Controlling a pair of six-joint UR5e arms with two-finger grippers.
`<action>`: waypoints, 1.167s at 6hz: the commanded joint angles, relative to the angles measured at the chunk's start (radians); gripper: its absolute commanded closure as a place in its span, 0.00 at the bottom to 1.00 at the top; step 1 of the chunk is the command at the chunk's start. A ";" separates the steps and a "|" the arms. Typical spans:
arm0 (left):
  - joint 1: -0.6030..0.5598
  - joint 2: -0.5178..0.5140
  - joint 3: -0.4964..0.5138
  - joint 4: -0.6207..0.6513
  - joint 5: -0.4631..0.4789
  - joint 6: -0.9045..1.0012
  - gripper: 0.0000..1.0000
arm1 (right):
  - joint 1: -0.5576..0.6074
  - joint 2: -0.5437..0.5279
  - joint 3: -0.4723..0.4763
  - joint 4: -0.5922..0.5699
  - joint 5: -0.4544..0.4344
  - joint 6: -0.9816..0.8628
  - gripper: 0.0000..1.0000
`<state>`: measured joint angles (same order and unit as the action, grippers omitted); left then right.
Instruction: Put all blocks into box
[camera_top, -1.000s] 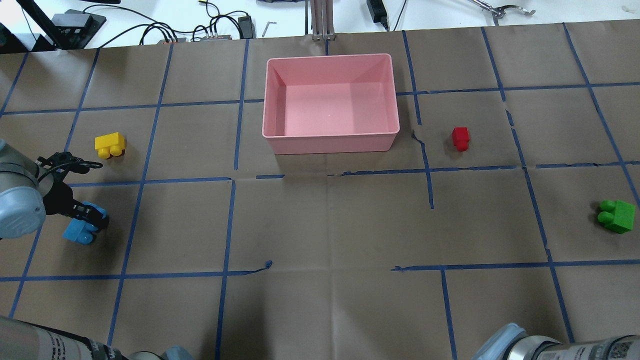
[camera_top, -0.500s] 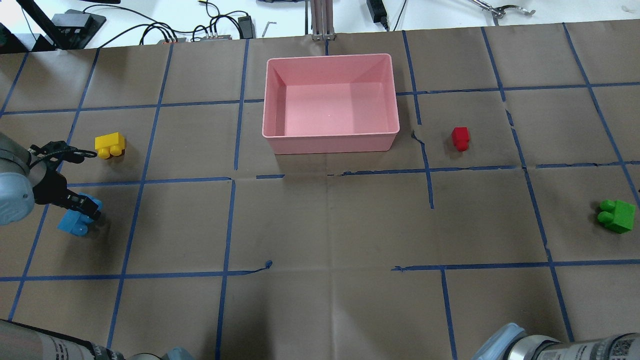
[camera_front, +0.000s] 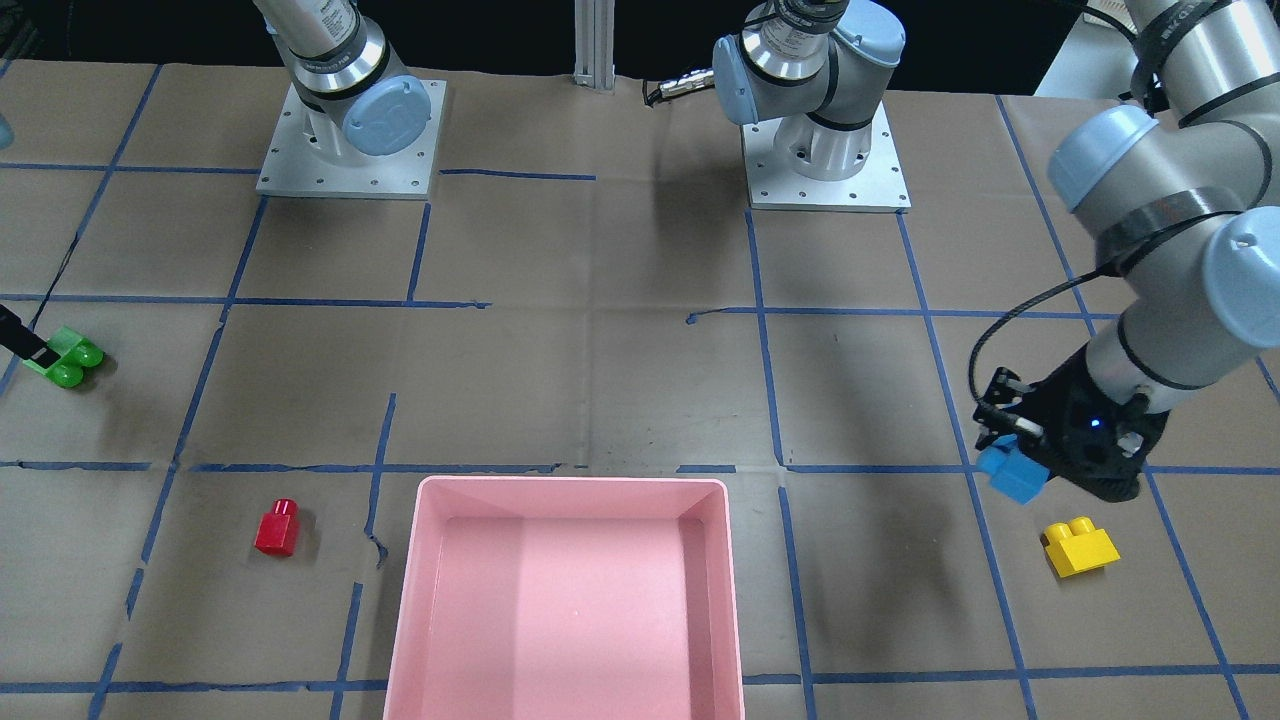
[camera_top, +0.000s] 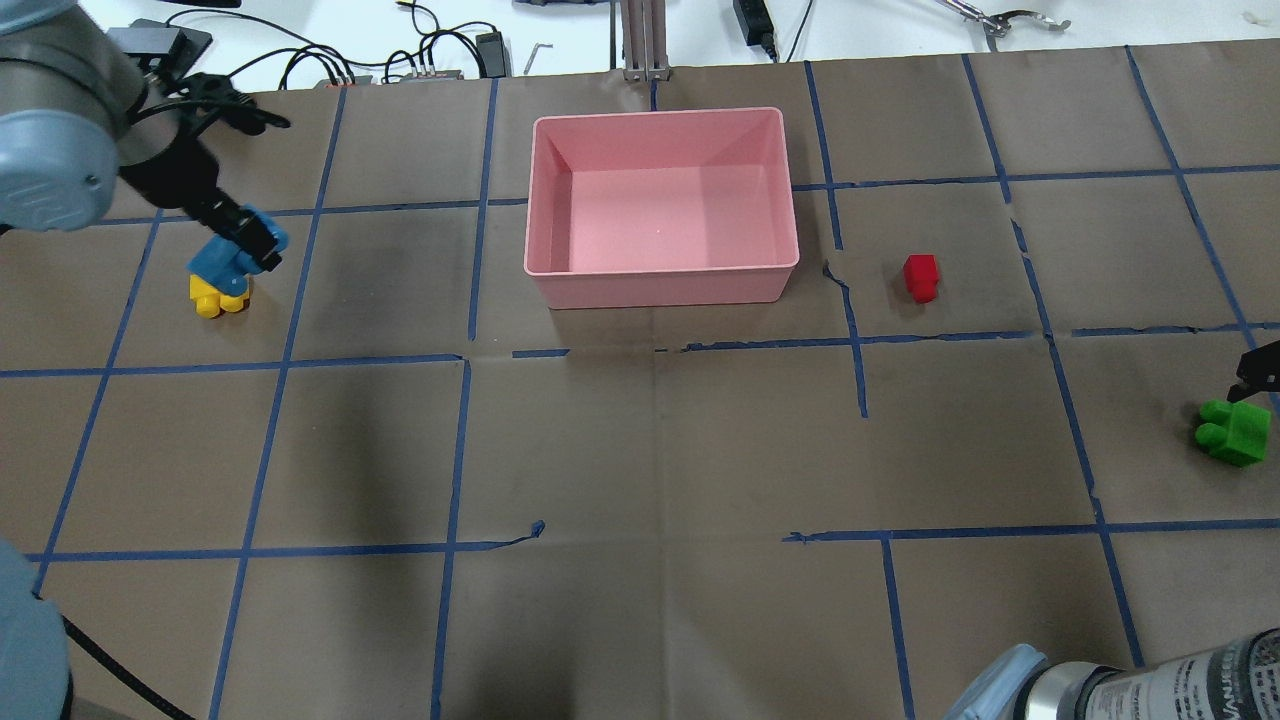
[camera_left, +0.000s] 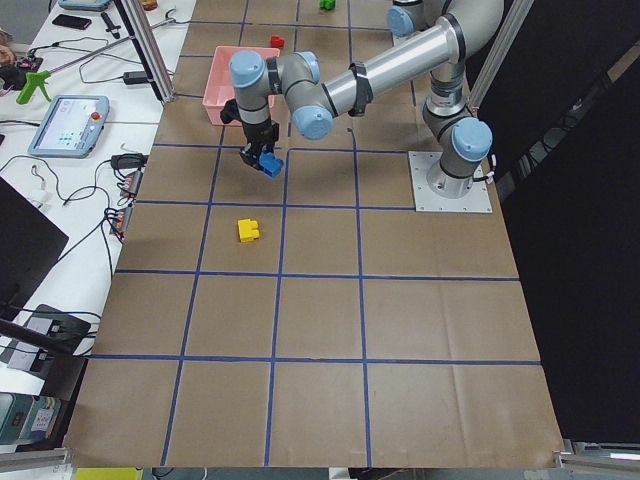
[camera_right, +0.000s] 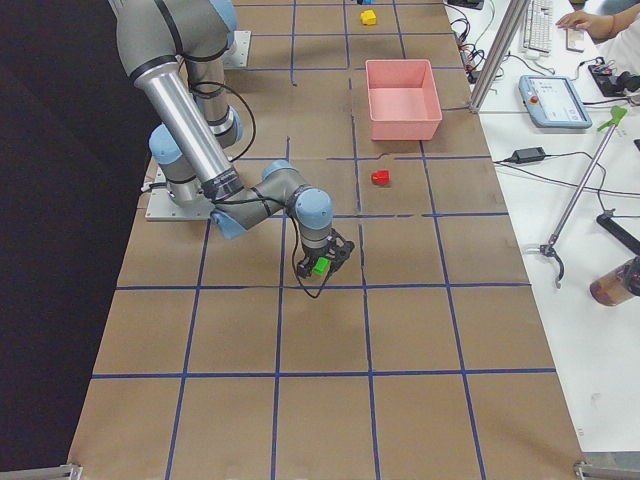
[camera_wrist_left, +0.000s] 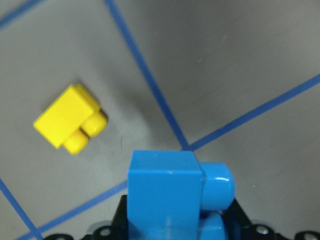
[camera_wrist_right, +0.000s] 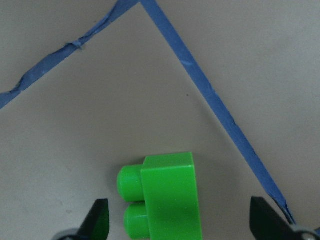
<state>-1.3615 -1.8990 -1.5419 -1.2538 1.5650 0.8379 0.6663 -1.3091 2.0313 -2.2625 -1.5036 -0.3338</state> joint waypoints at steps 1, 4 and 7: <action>-0.246 -0.116 0.162 -0.004 -0.016 -0.248 1.00 | 0.022 0.011 0.006 0.000 0.005 -0.044 0.01; -0.441 -0.430 0.493 -0.036 -0.005 -0.399 1.00 | 0.021 0.028 0.066 -0.114 -0.017 -0.001 0.01; -0.465 -0.471 0.494 -0.032 -0.002 -0.425 0.00 | 0.021 0.057 0.066 -0.114 -0.017 -0.001 0.01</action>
<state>-1.8242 -2.3695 -1.0495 -1.2835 1.5613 0.4190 0.6873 -1.2633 2.0966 -2.3757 -1.5171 -0.3344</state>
